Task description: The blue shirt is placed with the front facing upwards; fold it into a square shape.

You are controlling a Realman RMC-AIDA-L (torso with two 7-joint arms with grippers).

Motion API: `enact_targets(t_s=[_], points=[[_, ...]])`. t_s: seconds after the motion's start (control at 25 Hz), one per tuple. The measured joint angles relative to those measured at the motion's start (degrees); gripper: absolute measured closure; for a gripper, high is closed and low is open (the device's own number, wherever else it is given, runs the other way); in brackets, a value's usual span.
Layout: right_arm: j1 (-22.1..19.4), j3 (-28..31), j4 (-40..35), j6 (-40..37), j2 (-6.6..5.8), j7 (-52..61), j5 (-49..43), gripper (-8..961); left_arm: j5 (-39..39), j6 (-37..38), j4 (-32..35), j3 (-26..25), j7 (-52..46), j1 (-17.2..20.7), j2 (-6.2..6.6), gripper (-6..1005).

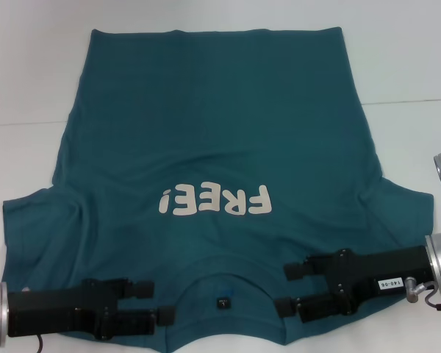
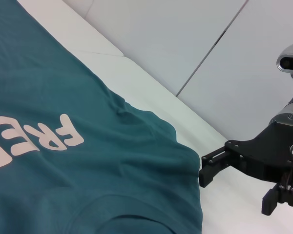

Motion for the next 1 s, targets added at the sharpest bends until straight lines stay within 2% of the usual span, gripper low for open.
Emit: enact_targets(t_s=[0.76, 0.84, 1.0], points=[[-0.3, 0.1, 0.0, 0.0, 0.0, 0.0, 0.0, 38, 0.0, 0.2, 0.0, -0.6, -1.0, 0.0, 0.03, 157], [-0.3, 0.6, 0.0, -0.1, 0.0, 0.4, 0.1, 38, -0.6, 0.2, 0.0, -2.0, -3.2, -0.1, 0.27, 158], [0.0, 2.6, -0.4, 0.1, -0.23, 6.1, 0.3, 38, -3.3, 1.1, 0.2, -7.6, -11.6, -0.5, 1.59, 158]])
